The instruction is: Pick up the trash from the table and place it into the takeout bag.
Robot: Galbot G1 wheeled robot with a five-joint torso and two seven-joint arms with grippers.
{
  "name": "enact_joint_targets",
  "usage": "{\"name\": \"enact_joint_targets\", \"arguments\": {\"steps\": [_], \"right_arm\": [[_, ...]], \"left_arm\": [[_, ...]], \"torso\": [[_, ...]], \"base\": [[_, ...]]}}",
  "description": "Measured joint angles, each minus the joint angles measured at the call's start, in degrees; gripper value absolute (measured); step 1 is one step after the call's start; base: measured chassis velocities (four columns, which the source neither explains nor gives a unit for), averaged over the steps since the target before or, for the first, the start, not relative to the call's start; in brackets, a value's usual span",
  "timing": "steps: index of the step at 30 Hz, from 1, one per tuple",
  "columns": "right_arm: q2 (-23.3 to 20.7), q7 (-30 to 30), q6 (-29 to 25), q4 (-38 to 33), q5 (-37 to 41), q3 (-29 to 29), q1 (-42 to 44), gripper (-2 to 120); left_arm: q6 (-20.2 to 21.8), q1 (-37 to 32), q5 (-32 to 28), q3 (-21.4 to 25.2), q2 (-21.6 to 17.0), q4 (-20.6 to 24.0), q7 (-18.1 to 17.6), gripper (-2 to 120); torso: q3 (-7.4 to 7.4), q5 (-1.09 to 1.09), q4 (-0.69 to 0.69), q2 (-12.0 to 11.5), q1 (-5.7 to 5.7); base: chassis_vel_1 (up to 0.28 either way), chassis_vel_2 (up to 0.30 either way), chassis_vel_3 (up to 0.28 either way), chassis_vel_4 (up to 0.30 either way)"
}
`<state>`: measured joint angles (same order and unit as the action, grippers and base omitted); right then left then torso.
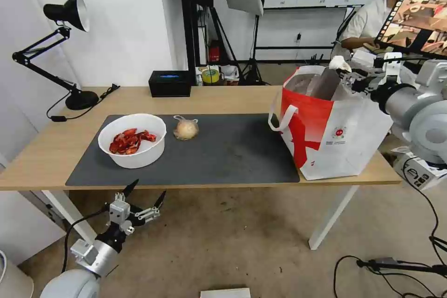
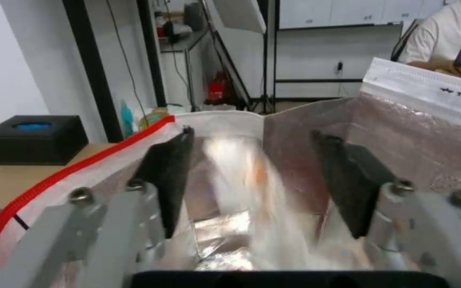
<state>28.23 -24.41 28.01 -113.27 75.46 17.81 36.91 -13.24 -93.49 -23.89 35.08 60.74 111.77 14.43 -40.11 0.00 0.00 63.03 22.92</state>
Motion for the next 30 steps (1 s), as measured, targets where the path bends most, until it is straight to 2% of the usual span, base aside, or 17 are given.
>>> {"name": "enact_joint_targets", "arguments": {"steps": [4,7,8,10,12,16,23,25,30], "right_arm": [[-0.09,0.07,0.05,0.0,0.02,-0.05,-0.05,67],[-0.07,0.21,0.13,0.0,0.01,-0.11,0.14,85],[-0.07,0.21,0.13,0.0,0.01,-0.11,0.14,85],[0.16,0.67,0.05,0.03,-0.02,-0.13,0.16,95],[0.32,1.27,-0.21,0.02,-0.02,-0.13,0.16,97],[0.85,5.25,-3.97,-0.77,1.14,-0.14,0.11,100],[1.23,12.42,-8.15,-6.15,2.69,0.83,3.36,100],[1.54,15.85,-9.88,-10.14,1.85,3.43,8.91,100],[2.53,19.23,-11.94,-15.04,-1.64,6.88,16.72,100]], "left_arm": [[0.0,0.11,-0.04,-0.01,-0.01,0.11,0.0,100],[0.0,0.16,-0.25,0.19,-0.31,0.36,0.0,100],[0.0,0.16,-0.25,0.19,-0.31,0.36,0.0,100],[0.0,0.29,-0.45,0.29,-0.55,0.43,0.0,100],[0.0,0.35,-0.53,0.33,-0.63,0.48,0.0,100],[0.08,0.52,-0.64,0.34,-0.78,0.74,-0.03,100],[0.15,0.81,-0.78,0.3,-0.61,0.92,-0.21,100],[0.15,0.68,-0.84,0.54,-0.2,1.01,-0.24,100],[-0.01,0.22,-0.99,1.27,0.25,1.25,-0.24,100]], "torso": [[0.0,0.0,0.0,0.0,0.0],[0.0,0.0,0.0,0.0,0.0],[0.0,0.0,0.0,0.0,0.0],[0.0,0.0,0.0,0.0,0.0],[0.0,0.0,0.0,0.0,0.0],[0.0,0.0,0.0,0.0,0.0],[0.0,-0.01,0.01,0.0,0.0],[0.0,0.0,0.0,0.0,0.0],[0.01,-0.01,-0.01,0.01,0.0]], "base": [[0.0,0.0,0.0,0.0],[0.0,0.0,0.0,0.0],[0.0,0.0,0.0,0.0],[0.0,0.0,0.0,0.0],[0.0,0.0,0.0,0.0],[0.0,0.0,0.0,0.0],[0.0,0.0,0.0,0.0],[0.0,0.0,0.0,0.0],[0.0,0.0,0.0,0.0]]}}
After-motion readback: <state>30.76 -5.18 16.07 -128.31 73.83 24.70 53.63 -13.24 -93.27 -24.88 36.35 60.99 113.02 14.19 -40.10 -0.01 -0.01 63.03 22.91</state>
